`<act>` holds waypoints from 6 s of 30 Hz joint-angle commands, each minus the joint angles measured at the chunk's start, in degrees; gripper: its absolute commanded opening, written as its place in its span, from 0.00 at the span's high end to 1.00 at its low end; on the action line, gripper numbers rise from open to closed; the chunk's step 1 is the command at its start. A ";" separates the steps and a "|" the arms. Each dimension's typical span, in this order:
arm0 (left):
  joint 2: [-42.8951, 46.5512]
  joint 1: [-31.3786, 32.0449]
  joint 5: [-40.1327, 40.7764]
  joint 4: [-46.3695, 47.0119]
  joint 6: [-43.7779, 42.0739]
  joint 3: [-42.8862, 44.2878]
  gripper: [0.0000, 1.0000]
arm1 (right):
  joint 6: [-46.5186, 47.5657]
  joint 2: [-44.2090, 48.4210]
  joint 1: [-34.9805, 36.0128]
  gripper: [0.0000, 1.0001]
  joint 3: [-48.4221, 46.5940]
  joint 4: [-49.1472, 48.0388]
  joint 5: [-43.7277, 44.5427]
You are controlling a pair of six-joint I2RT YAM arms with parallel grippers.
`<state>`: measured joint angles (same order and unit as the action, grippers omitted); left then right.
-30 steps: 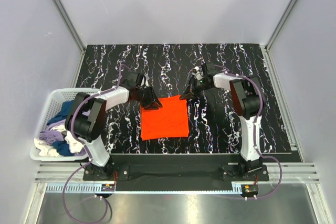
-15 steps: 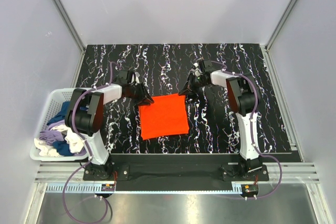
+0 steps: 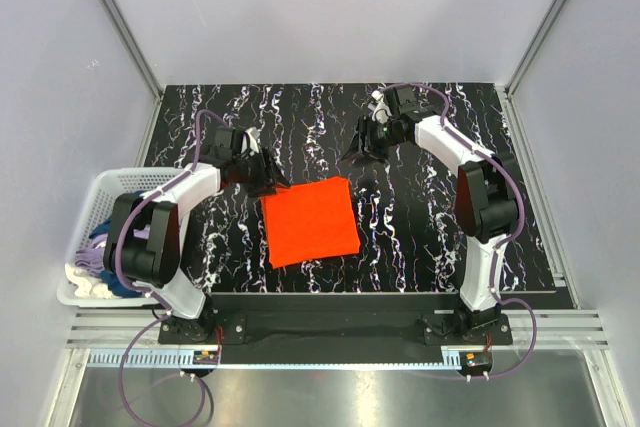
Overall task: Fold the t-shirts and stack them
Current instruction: Fold the tshirt, then neatly place the folded tshirt to the corner
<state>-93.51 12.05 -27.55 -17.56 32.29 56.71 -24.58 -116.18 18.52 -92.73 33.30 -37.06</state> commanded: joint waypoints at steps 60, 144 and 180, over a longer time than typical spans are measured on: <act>-0.32 8.16 -5.94 16.35 7.61 -6.69 0.56 | -4.25 10.62 8.72 1.00 35.52 -18.90 -9.96; 23.62 32.17 28.35 -10.21 0.40 -4.04 0.28 | 0.49 9.41 -4.56 0.12 20.32 -11.84 -0.04; 40.95 23.37 27.11 -18.65 0.58 -10.39 0.21 | 7.00 -6.42 0.46 0.52 21.36 -21.52 0.84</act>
<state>-55.11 35.81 0.16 -36.60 32.64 46.30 -18.15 -119.22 18.41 -71.81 7.42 -43.99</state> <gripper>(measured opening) 0.780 0.534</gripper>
